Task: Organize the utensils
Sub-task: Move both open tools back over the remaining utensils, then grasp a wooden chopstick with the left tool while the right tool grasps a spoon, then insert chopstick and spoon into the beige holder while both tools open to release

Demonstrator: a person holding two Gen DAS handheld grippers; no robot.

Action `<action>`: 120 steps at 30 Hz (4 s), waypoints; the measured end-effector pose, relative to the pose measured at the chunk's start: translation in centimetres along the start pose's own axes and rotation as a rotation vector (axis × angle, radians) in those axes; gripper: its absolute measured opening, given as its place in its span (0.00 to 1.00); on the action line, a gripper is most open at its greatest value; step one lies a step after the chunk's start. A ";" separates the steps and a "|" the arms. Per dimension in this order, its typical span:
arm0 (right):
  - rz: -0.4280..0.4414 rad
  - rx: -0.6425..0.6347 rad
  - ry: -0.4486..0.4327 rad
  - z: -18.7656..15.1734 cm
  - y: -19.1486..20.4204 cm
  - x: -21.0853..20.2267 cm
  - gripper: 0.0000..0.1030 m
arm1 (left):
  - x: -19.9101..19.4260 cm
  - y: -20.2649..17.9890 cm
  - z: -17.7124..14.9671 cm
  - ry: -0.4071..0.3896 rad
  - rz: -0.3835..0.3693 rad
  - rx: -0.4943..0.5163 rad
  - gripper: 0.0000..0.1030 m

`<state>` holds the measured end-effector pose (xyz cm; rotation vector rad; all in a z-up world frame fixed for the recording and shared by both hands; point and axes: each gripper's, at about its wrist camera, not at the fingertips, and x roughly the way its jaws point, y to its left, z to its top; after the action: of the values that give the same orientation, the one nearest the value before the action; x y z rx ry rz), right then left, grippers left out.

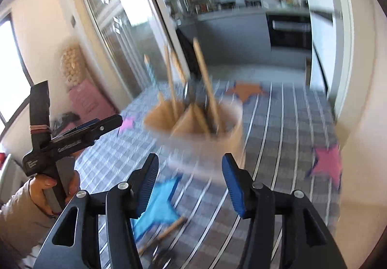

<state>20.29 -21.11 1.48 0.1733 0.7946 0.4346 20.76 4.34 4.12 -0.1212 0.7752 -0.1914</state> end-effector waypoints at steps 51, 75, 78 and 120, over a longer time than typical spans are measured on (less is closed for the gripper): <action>0.286 0.424 0.246 -11.1 -3.4 3.0 0.02 | 2.6 -10.1 -13.9 0.523 -0.097 0.476 0.35; 0.256 0.319 0.094 -6.8 -2.0 -2.0 0.02 | -5.7 -4.1 -7.0 0.025 -0.063 0.123 0.35; 0.254 0.316 0.067 -5.3 -2.0 -2.4 0.02 | -6.5 -3.8 -4.4 -0.063 -0.077 0.067 0.35; -0.032 -0.109 -0.300 10.4 -2.4 4.7 0.02 | 4.9 -6.9 9.9 -0.516 0.018 -0.017 0.35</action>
<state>31.42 -21.13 4.88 0.1203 0.4776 0.4092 30.28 -3.02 9.05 -0.1711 0.2639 -0.1281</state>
